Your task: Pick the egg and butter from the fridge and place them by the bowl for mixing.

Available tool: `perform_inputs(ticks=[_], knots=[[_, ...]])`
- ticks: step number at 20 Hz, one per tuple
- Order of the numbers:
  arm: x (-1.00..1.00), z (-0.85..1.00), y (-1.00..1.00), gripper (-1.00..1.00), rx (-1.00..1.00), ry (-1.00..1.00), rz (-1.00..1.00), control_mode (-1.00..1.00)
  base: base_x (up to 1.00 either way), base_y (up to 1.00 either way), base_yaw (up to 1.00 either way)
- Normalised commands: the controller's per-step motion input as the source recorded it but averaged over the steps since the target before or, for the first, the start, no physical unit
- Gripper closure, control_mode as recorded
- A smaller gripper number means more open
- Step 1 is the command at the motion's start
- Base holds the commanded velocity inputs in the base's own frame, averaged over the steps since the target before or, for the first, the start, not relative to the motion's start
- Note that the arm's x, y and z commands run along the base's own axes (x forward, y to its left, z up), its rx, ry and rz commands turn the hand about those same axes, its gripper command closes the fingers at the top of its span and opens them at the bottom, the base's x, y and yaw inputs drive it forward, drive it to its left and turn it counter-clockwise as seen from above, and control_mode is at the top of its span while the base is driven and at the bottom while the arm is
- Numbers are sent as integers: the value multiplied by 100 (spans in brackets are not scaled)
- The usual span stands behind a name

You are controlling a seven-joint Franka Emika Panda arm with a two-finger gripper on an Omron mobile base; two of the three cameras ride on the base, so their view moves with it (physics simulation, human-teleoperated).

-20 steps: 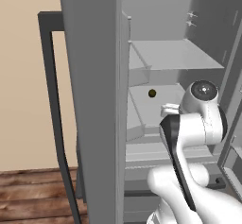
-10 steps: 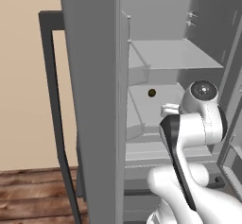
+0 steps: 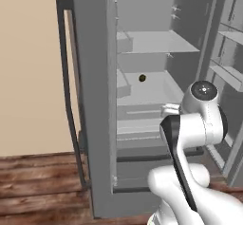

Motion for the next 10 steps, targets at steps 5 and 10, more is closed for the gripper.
perform_inputs(ticks=[5,10], knots=[[0,0,0,100,0,0,0,100,-88,1,-16],[0,0,0,100,0,0,0,100,-41,15,-63]])
